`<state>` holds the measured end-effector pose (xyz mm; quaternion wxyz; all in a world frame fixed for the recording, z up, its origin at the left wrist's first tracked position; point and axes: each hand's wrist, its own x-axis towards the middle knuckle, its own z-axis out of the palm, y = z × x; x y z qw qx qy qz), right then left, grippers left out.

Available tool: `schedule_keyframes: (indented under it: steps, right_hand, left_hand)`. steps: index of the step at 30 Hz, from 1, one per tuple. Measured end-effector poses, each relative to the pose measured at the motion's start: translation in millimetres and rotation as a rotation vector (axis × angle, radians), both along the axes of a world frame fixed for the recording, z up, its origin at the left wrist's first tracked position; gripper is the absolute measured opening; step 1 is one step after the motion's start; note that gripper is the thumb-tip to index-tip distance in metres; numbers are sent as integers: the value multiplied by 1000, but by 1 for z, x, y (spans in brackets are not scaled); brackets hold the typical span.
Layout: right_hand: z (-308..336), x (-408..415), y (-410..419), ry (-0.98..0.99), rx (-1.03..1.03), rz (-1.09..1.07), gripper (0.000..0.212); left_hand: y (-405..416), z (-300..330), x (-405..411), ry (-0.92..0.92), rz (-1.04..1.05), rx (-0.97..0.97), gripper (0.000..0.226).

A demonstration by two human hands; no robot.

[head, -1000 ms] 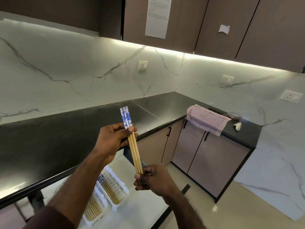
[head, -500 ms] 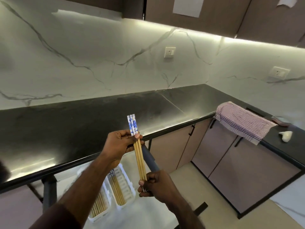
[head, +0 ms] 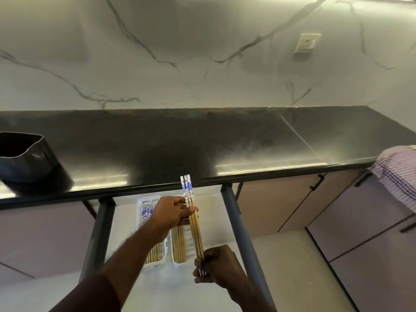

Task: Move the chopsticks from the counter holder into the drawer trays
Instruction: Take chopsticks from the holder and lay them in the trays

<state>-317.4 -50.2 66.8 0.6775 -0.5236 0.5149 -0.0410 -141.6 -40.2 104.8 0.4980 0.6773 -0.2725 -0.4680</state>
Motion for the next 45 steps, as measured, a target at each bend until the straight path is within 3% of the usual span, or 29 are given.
schedule_keyframes:
  steps: [3,7,17,22,27,30,38,41,45]
  right_hand:
    - [-16,4,-4,62,88,16,21]
    - [-42,15,-12,154,200,-1,11]
    - [-94,66,-51,299,281,-70,31]
    - [-108,89,-72,351,302,-50,33]
    - [-121,100,-85,402,325,-97,11]
    - [-133,105,-87,423,318,-110,13]
    - [-146,114,-82,434,222,-109,19]
    - [-168,118,-75,502,31,-15,30]
    - [-150,116,-63,700,-303,244,29]
  left_hand:
    - [-2,-31,5,43,-3,72,9]
    - [-12,-70,14,89,-20,170,9]
    - [-51,-149,40,91,-27,303,10]
    - [-61,-176,53,0,-56,334,9]
    - [-67,-190,54,-207,-110,339,7]
    - [-70,-195,51,-313,-163,340,11]
    - [-79,-207,42,-620,-421,337,18]
    - [-82,-211,39,-694,-567,365,23]
    - [-84,-213,40,-750,-642,394,30]
